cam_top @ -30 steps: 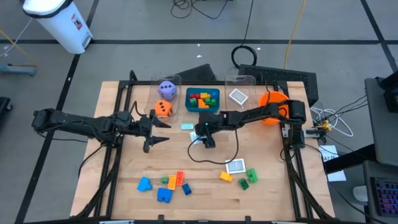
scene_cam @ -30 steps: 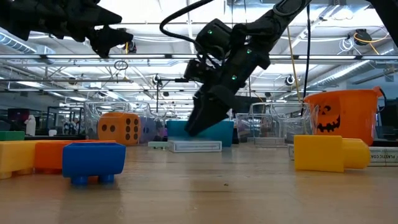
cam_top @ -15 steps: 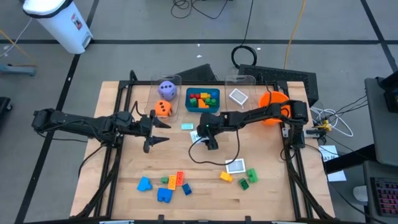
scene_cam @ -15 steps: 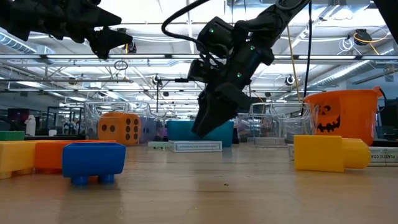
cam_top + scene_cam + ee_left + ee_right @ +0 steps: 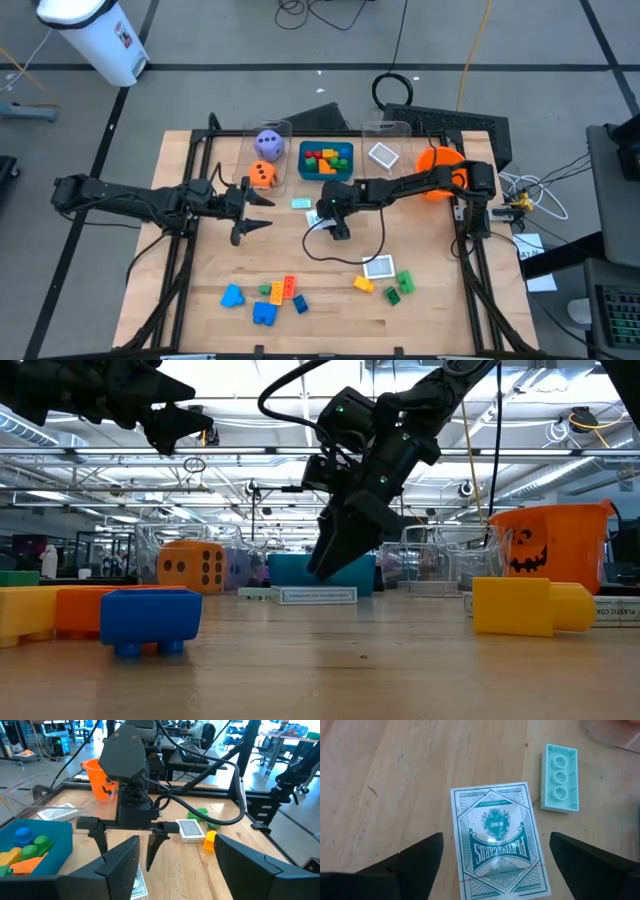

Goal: Pick & Place Toys
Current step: Put the blue deck of cards into the right transparent bin

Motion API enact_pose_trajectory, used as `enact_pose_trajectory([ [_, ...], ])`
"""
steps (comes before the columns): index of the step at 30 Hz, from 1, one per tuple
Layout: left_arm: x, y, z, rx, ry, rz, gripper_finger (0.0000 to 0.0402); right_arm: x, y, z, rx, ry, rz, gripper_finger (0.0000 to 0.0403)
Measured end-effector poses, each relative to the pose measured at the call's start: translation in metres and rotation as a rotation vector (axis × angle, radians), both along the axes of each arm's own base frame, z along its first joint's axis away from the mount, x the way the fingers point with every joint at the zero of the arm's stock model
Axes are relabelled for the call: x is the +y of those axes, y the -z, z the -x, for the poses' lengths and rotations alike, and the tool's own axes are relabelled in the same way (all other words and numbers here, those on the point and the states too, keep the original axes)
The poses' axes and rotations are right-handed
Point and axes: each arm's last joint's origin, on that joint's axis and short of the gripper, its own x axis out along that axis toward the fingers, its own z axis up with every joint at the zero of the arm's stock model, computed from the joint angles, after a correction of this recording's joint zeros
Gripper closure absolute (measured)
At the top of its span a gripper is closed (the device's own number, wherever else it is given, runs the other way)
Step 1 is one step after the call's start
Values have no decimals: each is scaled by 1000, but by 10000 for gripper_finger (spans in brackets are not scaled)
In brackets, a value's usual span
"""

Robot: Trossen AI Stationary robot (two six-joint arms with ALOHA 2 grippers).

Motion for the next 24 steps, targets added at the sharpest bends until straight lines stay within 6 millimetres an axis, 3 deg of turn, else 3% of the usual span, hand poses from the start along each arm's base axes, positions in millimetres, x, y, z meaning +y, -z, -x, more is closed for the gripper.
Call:
enact_pose_trajectory([
  [8, 0, 0, 0, 0, 0, -1, 144, -1, 6, -3, 1, -8, 9, 20],
  [24, 0, 0, 0, -4, 0, -6, 144, -16, 23, -1, 59, 28, -31, 18],
])
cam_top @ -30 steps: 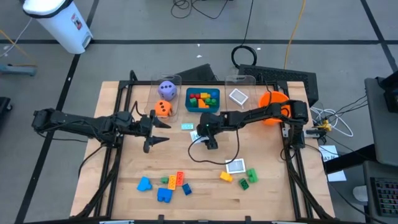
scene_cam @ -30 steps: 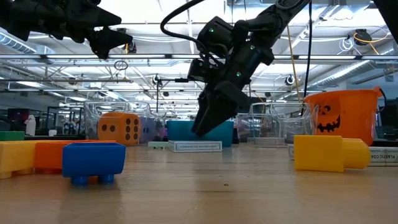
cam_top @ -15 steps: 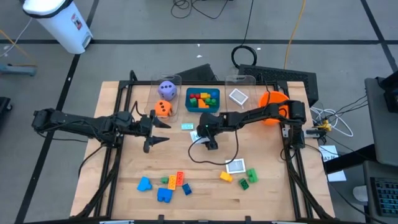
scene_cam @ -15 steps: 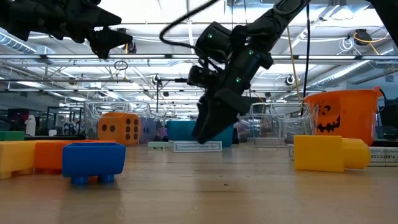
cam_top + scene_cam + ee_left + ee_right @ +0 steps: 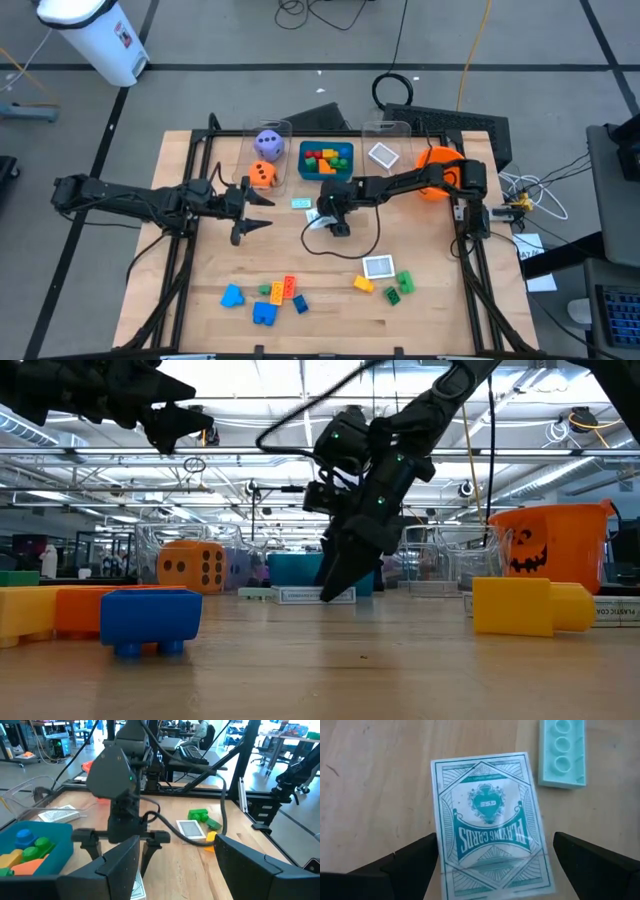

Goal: Pick & Place Toys
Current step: Put the blue deck of cards into the right transparent bin

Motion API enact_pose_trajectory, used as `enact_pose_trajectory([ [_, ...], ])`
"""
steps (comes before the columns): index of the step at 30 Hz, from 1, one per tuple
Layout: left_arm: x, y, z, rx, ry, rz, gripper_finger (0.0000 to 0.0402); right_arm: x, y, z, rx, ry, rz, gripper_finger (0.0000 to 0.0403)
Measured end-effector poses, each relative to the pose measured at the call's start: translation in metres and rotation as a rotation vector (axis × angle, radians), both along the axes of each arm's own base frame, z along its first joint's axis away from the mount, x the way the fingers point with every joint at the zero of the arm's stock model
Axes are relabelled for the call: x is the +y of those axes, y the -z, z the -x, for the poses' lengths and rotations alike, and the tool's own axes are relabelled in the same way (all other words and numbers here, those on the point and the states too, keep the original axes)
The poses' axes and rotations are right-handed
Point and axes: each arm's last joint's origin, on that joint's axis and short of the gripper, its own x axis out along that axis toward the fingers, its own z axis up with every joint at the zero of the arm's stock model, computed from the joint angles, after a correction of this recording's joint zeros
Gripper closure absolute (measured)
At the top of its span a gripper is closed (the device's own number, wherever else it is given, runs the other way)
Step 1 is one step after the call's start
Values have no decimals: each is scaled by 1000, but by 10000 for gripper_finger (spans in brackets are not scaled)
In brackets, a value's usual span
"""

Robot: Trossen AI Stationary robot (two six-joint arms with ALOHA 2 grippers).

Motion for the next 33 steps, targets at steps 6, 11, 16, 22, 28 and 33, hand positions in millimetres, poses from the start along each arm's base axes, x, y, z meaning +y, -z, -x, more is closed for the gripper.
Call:
enact_pose_trajectory([
  [6, 0, 0, 0, 1, 0, 0, 144, 0, 0, 0, 1, -3, 3, 27],
  [11, 0, 0, 0, 2, 0, 5, 144, 0, 0, 0, 0, -21, 15, 76],
  [16, 0, 0, 0, 2, 0, 6, 144, 0, -1, 0, -3, -32, 23, 103],
  [22, 0, 0, 0, 6, 0, 9, 144, 7, -32, 6, -60, -68, 50, 103],
  [28, 0, 0, 0, 6, -1, 9, 144, 12, -91, 27, -166, -50, 90, 99],
  [33, 0, 0, 0, 7, -1, 21, 144, 3, -136, 57, -202, 78, 234, 97],
])
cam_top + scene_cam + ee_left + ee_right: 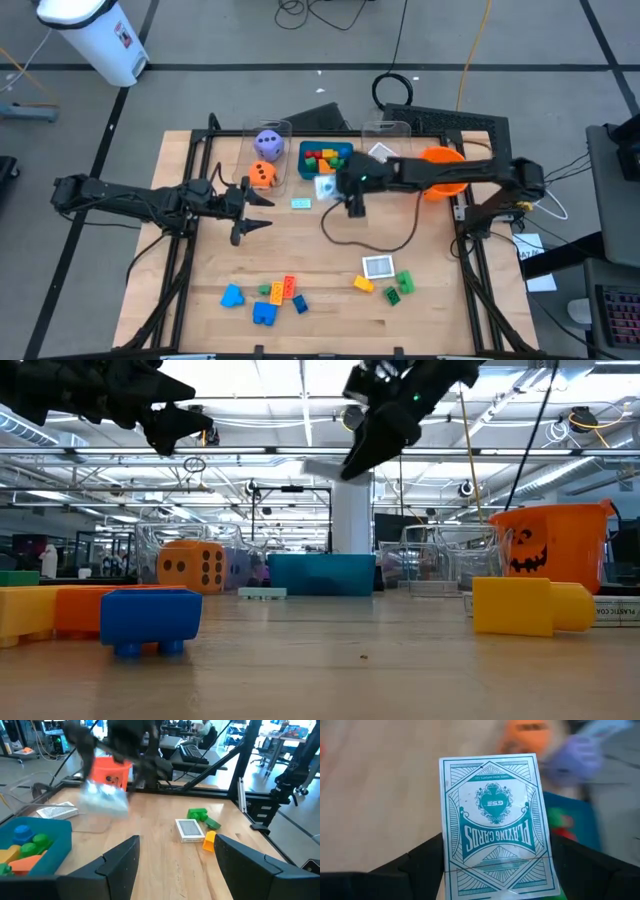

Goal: Pick & Place Toys
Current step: Put the blue deck of cards into the right transparent bin

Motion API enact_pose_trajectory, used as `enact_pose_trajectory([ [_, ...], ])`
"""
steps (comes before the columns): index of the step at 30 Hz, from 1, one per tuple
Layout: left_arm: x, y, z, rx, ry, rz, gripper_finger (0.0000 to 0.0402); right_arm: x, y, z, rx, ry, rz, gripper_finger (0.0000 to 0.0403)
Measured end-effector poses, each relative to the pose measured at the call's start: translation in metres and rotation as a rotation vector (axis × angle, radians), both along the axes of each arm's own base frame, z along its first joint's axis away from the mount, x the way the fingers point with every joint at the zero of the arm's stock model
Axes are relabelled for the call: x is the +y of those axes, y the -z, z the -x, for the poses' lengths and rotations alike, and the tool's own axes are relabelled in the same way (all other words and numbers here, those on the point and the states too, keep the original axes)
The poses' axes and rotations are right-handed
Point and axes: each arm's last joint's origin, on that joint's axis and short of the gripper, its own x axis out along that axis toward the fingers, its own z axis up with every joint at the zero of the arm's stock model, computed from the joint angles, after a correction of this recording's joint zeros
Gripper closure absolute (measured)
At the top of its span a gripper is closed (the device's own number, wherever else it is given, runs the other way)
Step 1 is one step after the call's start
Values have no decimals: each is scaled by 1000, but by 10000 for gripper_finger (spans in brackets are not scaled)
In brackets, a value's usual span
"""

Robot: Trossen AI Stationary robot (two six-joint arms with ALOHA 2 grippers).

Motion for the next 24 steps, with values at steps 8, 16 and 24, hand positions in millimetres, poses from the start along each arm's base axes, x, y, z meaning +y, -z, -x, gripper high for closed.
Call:
enact_pose_trajectory([
  [8, 0, 0, 0, 1, 2, 6, 144, -38, -32, 49, 34, 272, 44, 97],
  [16, 0, 0, 0, 1, 1, 6, 144, -91, -30, 81, 109, 484, 13, 100],
  [24, 0, 0, 0, 1, 1, 7, 144, -131, -22, 110, 89, 614, -134, 100],
])
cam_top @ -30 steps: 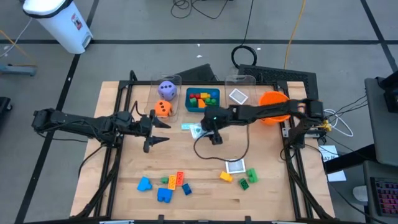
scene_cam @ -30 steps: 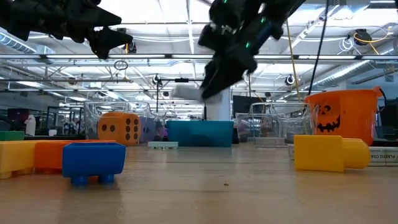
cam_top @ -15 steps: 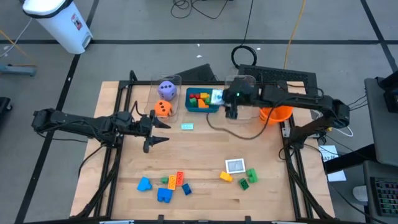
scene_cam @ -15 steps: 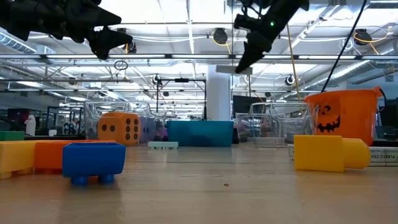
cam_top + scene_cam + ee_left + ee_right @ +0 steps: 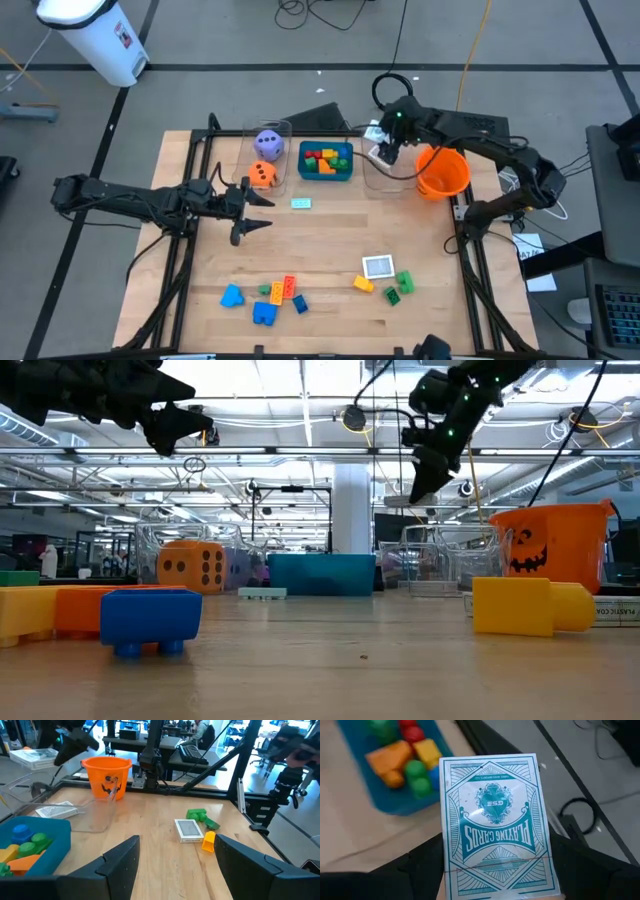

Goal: Pick & Place Toys
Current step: Put the blue deck of cards into the right transparent bin

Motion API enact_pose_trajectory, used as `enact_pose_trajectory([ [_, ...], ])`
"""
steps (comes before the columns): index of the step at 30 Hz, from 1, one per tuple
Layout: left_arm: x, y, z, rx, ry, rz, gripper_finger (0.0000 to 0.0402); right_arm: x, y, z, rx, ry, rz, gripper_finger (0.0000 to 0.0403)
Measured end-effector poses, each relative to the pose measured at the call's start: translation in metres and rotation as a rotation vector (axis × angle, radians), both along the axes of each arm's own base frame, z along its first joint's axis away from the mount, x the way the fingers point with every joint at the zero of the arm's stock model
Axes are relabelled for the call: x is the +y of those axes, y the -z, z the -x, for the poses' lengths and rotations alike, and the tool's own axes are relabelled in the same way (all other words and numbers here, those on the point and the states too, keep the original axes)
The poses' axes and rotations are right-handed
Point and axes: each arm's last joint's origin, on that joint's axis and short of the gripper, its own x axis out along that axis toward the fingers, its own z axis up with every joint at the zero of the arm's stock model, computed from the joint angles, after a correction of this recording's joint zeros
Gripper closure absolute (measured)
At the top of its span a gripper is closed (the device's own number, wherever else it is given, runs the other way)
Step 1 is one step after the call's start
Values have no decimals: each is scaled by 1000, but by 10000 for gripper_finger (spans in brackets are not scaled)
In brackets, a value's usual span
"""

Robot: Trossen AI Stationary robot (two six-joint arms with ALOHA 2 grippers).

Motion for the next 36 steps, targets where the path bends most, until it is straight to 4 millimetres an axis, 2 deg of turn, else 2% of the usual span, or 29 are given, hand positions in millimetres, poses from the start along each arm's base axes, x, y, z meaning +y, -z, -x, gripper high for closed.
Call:
enact_pose_trajectory([
  [10, 0, 0, 0, 1, 0, 2, 144, -10, 60, 17, -34, 28, -58, 97],
  [14, 0, 0, 0, -1, 0, -9, 144, -10, 77, 24, -35, 43, -65, 100],
  [23, 1, 0, 0, -2, -44, -23, 144, -16, 90, 33, -66, 67, -91, 100],
  [29, 1, -1, 0, -10, -43, -43, 144, -27, 105, 27, -100, 68, -138, 97],
  [36, 2, -1, 0, -12, -49, -69, 144, -31, 124, 24, -47, 75, -185, 100],
])
